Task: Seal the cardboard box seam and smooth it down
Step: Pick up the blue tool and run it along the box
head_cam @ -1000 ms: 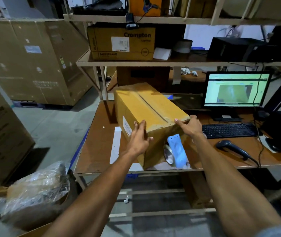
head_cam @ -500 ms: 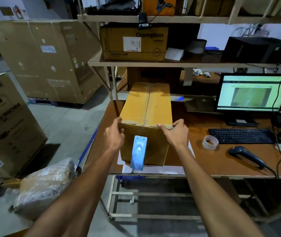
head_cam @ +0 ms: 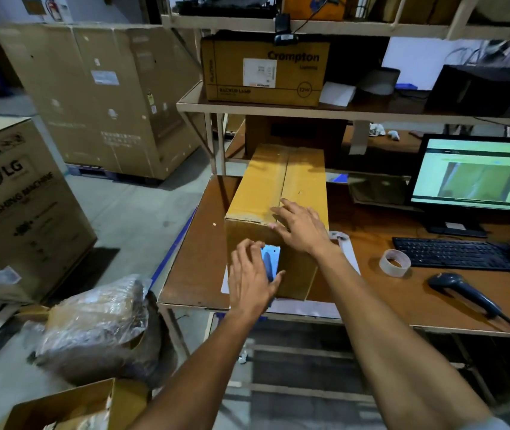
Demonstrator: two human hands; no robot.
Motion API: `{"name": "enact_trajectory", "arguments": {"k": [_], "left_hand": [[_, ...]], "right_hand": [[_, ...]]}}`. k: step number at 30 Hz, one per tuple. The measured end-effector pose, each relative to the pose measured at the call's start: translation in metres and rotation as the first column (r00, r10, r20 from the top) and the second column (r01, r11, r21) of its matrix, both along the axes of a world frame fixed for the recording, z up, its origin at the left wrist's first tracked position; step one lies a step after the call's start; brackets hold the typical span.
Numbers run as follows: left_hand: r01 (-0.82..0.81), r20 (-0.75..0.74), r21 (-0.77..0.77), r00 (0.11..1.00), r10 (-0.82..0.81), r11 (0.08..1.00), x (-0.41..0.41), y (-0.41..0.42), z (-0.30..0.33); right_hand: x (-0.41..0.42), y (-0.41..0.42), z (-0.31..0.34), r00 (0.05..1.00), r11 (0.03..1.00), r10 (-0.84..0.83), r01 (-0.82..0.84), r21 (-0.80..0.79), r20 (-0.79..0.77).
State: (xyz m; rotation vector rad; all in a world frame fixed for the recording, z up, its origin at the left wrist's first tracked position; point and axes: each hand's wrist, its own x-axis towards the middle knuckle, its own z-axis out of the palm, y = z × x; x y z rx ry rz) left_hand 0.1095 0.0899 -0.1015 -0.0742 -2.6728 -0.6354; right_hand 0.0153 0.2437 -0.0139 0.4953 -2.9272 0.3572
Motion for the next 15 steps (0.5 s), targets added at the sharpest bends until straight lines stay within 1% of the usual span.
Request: {"name": "enact_trajectory", "arguments": {"k": [4, 7, 10, 15], "left_hand": [[0.019, 0.089, -0.01, 0.996, -0.018, 1.0, 0.007, 0.005, -0.007], [0.02, 0.109, -0.007, 0.994, -0.019, 1.0, 0.009, 0.007, -0.011], [0.026, 0.059, -0.054, 0.998, -0.022, 0.998, 0.01, 0.009, -0.02], [0.051, 0.024, -0.007, 0.998, -0.051, 0.999, 0.014, 0.017, -0.032]], "right_hand": [[-0.006, 0.005, 0.001, 0.994, 0.999, 0.036, -0.04, 0.037, 0.101], [-0.006, 0.007, 0.001, 0.99, 0.994, 0.059, -0.07, 0.081, 0.128], [-0.005, 0.009, -0.003, 0.99, 0.98, 0.086, -0.104, 0.169, 0.115], [-0.008, 0.012, -0.006, 0.984, 0.974, 0.098, -0.126, 0.19, 0.148]]}}
